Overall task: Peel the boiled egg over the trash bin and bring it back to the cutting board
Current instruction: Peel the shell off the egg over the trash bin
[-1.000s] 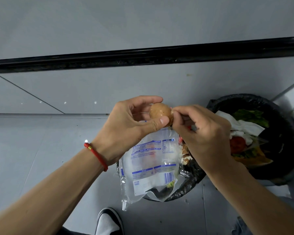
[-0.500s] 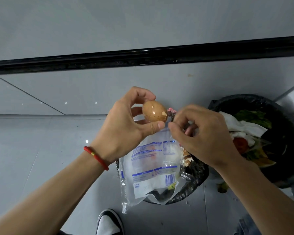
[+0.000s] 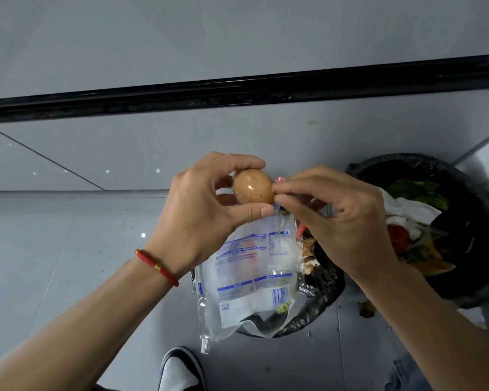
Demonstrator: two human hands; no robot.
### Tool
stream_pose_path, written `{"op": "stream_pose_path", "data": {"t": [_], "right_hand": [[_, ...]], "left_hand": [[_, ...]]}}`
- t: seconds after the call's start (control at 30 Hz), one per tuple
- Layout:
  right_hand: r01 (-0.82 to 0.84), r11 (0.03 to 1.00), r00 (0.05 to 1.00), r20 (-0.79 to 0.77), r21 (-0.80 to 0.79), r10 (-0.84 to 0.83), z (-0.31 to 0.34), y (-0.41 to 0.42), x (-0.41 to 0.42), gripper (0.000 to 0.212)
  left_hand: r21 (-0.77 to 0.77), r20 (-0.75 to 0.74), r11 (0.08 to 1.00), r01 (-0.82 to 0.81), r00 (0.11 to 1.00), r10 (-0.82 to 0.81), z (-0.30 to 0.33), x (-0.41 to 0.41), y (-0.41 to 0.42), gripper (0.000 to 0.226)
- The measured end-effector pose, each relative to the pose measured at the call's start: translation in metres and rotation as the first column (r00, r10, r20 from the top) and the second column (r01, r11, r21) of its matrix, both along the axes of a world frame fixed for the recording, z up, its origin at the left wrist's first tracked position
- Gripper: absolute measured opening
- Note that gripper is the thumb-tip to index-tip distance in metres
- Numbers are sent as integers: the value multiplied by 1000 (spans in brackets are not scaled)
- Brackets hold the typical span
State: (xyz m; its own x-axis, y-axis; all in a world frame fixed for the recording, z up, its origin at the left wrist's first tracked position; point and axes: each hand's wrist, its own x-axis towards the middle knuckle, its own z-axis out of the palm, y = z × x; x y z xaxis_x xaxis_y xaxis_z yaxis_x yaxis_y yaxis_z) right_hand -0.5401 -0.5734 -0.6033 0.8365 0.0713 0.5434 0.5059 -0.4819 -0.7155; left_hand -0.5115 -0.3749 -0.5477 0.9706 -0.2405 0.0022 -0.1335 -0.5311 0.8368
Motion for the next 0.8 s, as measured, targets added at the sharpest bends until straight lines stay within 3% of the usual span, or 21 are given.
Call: {"op": "stream_pose_path", "data": {"t": [0.2, 0.33, 0.67, 0.8], "right_hand": [[0, 1000, 999, 44, -17, 1, -1, 3, -4, 3], [-23, 1000, 1000, -6, -5, 23, 0, 4, -3, 4], [9, 998, 1000, 10, -68, -8, -2, 7, -3, 8], [-63, 996, 995, -85, -68, 57, -4, -2, 0, 6]], "left_hand": [[46, 64, 998, 52, 996, -55, 2, -1, 1, 59], [34, 60, 997, 67, 996, -69, 2, 1, 3, 59], [-112, -103, 994, 10, 994, -22, -2, 7, 3, 53], [-110, -100, 994, 16, 995, -27, -1, 10, 6, 51]]}}
